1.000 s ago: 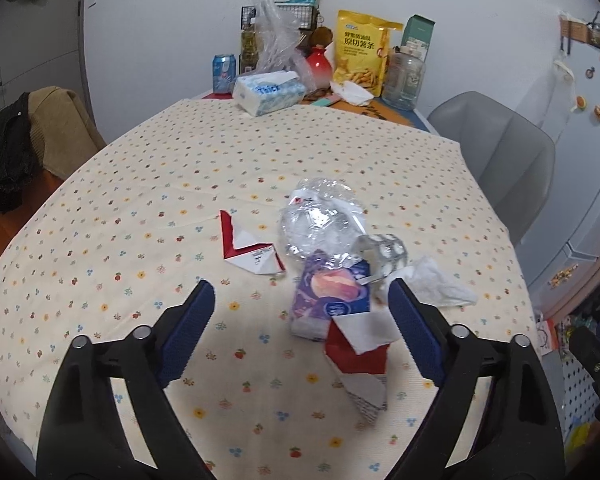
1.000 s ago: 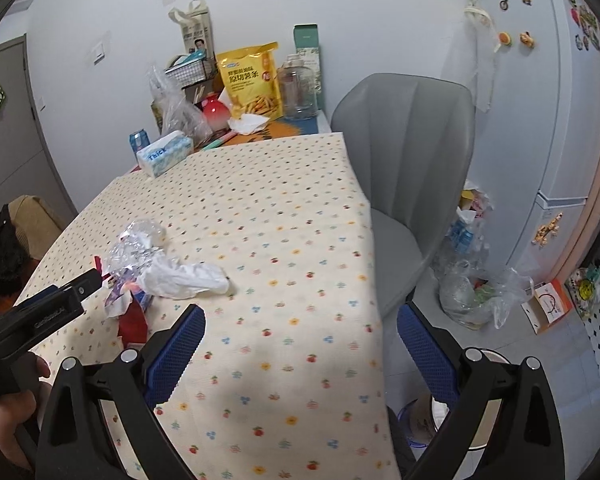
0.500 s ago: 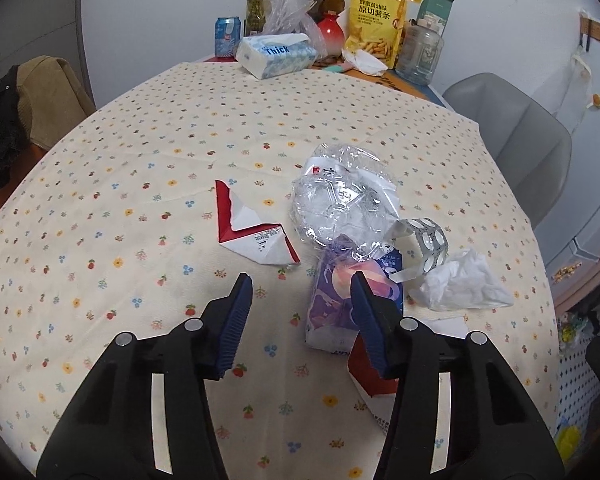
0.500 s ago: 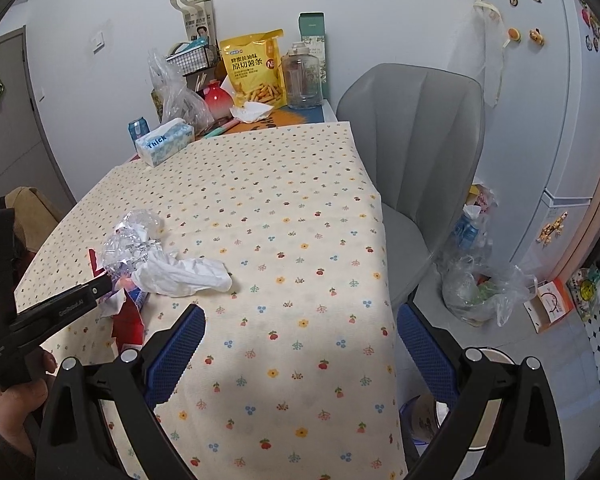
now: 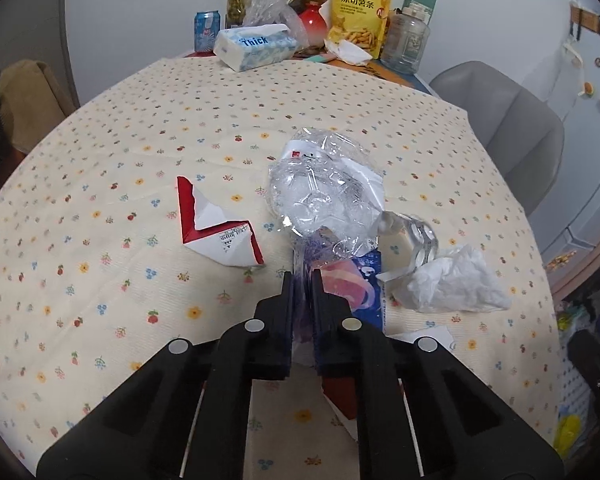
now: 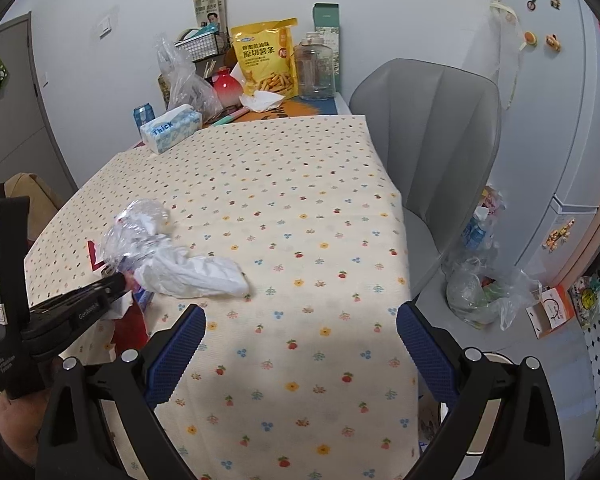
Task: Collect trash
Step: 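Grasp the purple snack packet with the left gripper while the right grasps the white tissue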
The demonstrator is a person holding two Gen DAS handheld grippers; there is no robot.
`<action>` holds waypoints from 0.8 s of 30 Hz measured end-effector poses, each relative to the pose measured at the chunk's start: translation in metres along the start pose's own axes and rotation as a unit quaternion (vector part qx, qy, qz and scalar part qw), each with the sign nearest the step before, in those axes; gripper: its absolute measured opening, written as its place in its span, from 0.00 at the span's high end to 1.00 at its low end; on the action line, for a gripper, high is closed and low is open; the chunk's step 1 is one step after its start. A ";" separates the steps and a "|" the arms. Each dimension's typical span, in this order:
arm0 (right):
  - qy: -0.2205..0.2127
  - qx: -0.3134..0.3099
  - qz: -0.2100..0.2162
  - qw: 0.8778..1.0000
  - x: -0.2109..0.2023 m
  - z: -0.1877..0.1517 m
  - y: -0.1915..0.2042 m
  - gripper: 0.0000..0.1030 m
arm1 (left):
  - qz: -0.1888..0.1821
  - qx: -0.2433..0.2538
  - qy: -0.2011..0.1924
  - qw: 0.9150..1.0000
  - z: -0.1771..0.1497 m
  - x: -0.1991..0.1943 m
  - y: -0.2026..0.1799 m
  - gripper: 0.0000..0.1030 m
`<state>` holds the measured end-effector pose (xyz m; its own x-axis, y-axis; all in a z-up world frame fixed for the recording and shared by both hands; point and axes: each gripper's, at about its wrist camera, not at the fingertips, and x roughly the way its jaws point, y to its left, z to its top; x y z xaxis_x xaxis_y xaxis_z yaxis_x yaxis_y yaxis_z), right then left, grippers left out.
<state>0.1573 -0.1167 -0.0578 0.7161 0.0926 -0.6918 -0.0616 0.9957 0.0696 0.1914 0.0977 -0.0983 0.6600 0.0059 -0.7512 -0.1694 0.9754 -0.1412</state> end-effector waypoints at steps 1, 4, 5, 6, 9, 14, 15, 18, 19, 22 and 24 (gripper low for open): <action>0.001 -0.003 0.001 1.000 0.001 0.000 0.003 0.09 | 0.001 -0.003 -0.002 1.000 0.000 -0.002 0.002 0.93; 0.005 -0.012 0.006 1.000 0.004 0.001 0.011 0.09 | 0.008 -0.012 -0.015 1.000 0.001 -0.011 0.012 0.93; 0.006 -0.015 0.007 1.000 0.005 0.001 0.014 0.09 | 0.010 -0.016 -0.019 1.000 0.002 -0.014 0.017 0.93; 0.007 -0.017 0.009 1.000 0.007 0.002 0.017 0.09 | 0.012 -0.020 -0.022 0.999 0.003 -0.017 0.022 0.93; 0.009 -0.025 0.016 1.000 0.010 0.003 0.028 0.10 | 0.025 -0.036 -0.038 0.998 0.007 -0.029 0.038 0.93; 0.015 -0.038 0.028 0.999 0.017 0.007 0.044 0.12 | 0.049 -0.060 -0.058 0.995 0.014 -0.042 0.065 0.93; 0.017 -0.042 0.030 0.999 0.018 0.008 0.047 0.13 | 0.052 -0.064 -0.060 0.995 0.014 -0.044 0.070 0.93; 0.020 -0.051 0.035 0.998 0.024 0.011 0.056 0.14 | 0.060 -0.075 -0.063 0.993 0.015 -0.046 0.081 0.93; 0.020 -0.054 0.036 0.998 0.025 0.012 0.059 0.14 | 0.062 -0.078 -0.063 0.993 0.016 -0.045 0.084 0.93; 0.022 -0.060 0.039 0.997 0.030 0.016 0.065 0.15 | 0.063 -0.079 -0.060 0.993 0.016 -0.041 0.088 0.93; 0.026 -0.062 0.042 0.997 0.035 0.018 0.069 0.18 | 0.066 -0.077 -0.056 0.993 0.016 -0.037 0.089 0.93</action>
<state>0.1908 -0.0448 -0.0640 0.6683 0.1723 -0.7237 -0.2079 0.9773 0.0407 0.1640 0.1875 -0.0723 0.7006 0.1648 -0.6943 -0.3644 0.9192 -0.1495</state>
